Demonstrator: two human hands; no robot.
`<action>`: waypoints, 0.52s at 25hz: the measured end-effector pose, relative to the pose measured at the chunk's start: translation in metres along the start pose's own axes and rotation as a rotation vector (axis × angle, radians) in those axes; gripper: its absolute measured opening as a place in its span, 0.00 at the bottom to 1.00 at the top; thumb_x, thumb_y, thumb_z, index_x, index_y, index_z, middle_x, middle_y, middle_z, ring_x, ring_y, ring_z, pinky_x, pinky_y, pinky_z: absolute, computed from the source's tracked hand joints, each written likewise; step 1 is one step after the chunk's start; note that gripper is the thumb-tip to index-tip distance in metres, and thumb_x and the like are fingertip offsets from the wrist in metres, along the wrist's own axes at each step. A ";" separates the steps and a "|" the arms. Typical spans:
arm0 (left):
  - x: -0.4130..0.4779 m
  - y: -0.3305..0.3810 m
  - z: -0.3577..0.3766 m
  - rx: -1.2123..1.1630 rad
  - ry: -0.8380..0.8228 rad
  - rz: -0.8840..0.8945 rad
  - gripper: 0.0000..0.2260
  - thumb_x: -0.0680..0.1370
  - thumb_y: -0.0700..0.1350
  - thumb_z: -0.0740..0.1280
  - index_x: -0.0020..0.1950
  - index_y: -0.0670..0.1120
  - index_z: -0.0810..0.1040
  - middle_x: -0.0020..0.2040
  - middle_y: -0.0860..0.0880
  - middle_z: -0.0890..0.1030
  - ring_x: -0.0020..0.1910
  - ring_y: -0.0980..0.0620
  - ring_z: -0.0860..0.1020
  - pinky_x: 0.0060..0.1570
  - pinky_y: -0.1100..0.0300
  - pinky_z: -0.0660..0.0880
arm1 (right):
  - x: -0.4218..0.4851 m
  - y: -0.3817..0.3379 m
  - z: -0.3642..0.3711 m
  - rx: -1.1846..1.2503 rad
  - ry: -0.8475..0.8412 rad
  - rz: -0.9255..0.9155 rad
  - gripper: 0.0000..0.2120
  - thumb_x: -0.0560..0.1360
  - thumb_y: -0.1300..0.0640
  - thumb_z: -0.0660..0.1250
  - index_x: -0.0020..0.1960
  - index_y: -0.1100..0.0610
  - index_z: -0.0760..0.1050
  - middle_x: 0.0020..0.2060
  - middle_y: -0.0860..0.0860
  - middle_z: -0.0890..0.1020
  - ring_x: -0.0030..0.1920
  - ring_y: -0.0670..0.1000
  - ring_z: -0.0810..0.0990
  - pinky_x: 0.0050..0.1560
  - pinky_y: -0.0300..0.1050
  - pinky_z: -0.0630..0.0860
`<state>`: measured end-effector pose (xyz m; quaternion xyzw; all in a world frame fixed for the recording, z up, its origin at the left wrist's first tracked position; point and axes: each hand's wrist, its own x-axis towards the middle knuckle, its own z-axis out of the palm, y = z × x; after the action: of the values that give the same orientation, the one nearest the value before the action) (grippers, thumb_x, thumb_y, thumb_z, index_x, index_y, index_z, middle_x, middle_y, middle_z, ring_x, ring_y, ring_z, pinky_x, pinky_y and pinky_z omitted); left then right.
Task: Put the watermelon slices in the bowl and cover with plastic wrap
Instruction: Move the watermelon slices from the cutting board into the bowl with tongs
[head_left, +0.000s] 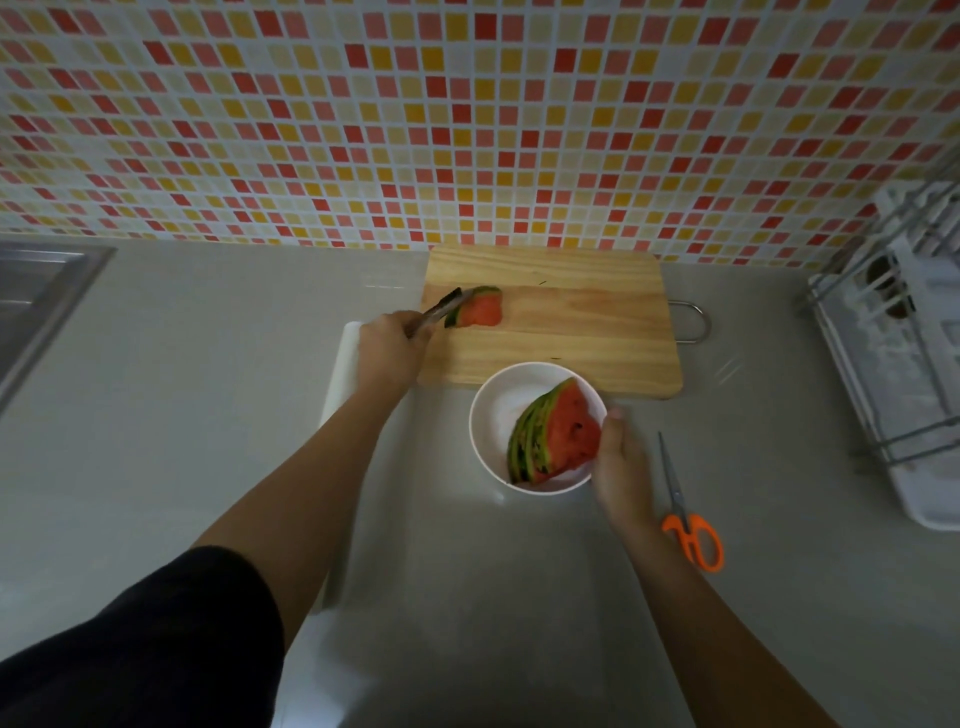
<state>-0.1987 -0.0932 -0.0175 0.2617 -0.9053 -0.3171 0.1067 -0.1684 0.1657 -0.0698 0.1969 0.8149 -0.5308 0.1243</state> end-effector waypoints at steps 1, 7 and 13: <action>0.000 0.002 0.000 0.055 0.056 0.064 0.10 0.77 0.46 0.66 0.53 0.45 0.83 0.41 0.43 0.84 0.39 0.45 0.79 0.38 0.63 0.64 | 0.000 0.000 0.000 0.007 0.002 0.002 0.31 0.76 0.36 0.45 0.59 0.56 0.75 0.55 0.59 0.79 0.56 0.58 0.76 0.51 0.46 0.66; -0.008 0.011 0.002 0.031 0.198 0.235 0.10 0.77 0.46 0.66 0.54 0.44 0.82 0.40 0.43 0.84 0.38 0.43 0.80 0.35 0.63 0.65 | -0.001 0.000 0.001 0.012 0.011 -0.017 0.30 0.75 0.35 0.45 0.58 0.54 0.75 0.54 0.58 0.79 0.56 0.58 0.76 0.51 0.47 0.66; -0.057 0.020 -0.012 -0.466 -0.022 -0.127 0.08 0.75 0.47 0.69 0.47 0.45 0.85 0.33 0.51 0.80 0.30 0.58 0.73 0.33 0.64 0.69 | -0.002 -0.001 0.002 0.034 0.024 -0.009 0.31 0.75 0.35 0.45 0.59 0.55 0.74 0.57 0.58 0.79 0.58 0.59 0.75 0.51 0.46 0.65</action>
<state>-0.1539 -0.0556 0.0030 0.2831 -0.7905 -0.5263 0.1341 -0.1669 0.1634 -0.0691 0.2016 0.8081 -0.5426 0.1091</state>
